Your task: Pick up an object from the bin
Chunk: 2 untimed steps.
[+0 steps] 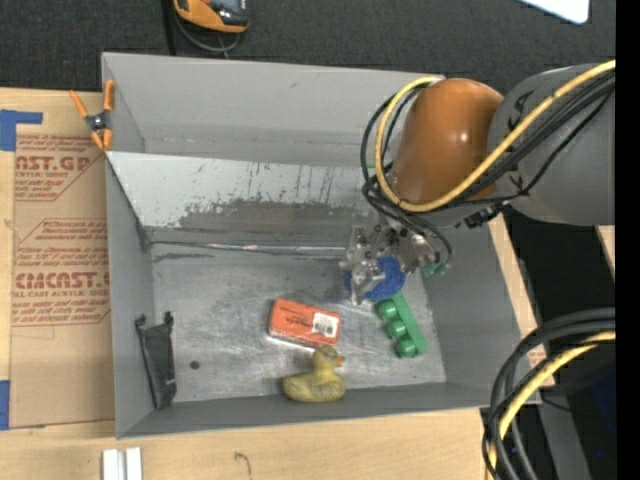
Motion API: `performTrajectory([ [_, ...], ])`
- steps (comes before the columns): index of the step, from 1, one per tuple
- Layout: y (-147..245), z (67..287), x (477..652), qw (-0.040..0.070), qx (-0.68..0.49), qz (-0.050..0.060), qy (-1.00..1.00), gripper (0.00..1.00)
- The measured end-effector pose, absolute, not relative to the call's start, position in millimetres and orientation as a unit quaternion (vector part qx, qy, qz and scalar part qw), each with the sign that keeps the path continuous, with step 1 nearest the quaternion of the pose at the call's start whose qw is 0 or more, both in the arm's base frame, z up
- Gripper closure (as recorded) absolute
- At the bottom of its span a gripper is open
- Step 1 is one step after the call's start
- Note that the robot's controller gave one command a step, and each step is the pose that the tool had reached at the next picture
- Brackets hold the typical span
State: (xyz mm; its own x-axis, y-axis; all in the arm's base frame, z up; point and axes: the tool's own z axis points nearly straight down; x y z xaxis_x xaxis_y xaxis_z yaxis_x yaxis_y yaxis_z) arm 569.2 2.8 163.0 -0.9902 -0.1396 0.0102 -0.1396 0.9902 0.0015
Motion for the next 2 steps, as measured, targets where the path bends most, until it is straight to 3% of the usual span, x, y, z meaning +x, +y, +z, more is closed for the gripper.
performTrajectory([
  [1,8.4,292.6,585.3,-0.002,-0.087,0.0,-0.996,1.0],
  [2,8.4,292.6,585.2,-0.002,-0.087,0.0,-0.996,1.0],
])
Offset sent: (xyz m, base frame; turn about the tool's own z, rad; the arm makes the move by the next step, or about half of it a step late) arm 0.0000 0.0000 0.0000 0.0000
